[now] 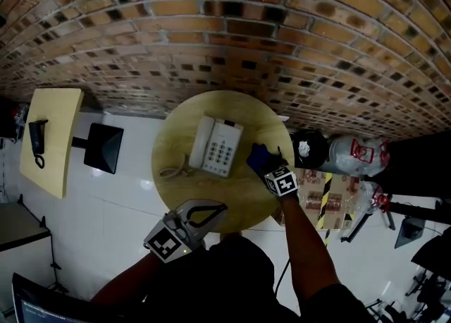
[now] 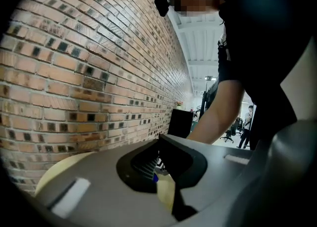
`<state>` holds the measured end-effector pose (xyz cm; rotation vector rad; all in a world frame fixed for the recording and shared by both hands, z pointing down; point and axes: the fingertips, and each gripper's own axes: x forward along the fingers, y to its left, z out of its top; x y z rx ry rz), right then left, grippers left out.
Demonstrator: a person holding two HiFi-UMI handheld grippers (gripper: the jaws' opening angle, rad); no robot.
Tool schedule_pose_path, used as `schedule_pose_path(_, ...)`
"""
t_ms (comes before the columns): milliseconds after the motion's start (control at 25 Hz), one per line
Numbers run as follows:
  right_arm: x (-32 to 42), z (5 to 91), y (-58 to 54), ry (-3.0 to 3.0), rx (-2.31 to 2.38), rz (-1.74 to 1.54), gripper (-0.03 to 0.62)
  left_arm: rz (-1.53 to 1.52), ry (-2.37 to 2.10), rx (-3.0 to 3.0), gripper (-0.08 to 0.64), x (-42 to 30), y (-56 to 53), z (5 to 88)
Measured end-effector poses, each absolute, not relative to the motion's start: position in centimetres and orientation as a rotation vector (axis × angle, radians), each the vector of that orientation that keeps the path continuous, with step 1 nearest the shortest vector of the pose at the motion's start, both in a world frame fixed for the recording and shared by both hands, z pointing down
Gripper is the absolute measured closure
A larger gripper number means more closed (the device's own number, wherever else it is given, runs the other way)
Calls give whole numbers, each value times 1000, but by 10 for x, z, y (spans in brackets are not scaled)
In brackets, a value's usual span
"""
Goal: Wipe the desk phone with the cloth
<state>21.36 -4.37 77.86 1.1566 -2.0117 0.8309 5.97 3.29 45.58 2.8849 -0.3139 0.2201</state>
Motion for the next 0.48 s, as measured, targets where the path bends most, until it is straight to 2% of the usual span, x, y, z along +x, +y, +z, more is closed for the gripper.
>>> schedule_pose_path(160,215,783,-46,-2007,1136,823,413,243,-294,2987,558,55,34,456)
schedule_pose_path(280,208,783,-43,-2021,1105,814,499,250,-308,2964,558,51,34,459)
schedule_pose_path(480,205,778,-41,-2022,1125,841,523,239,-346,2900,558,45,35,457)
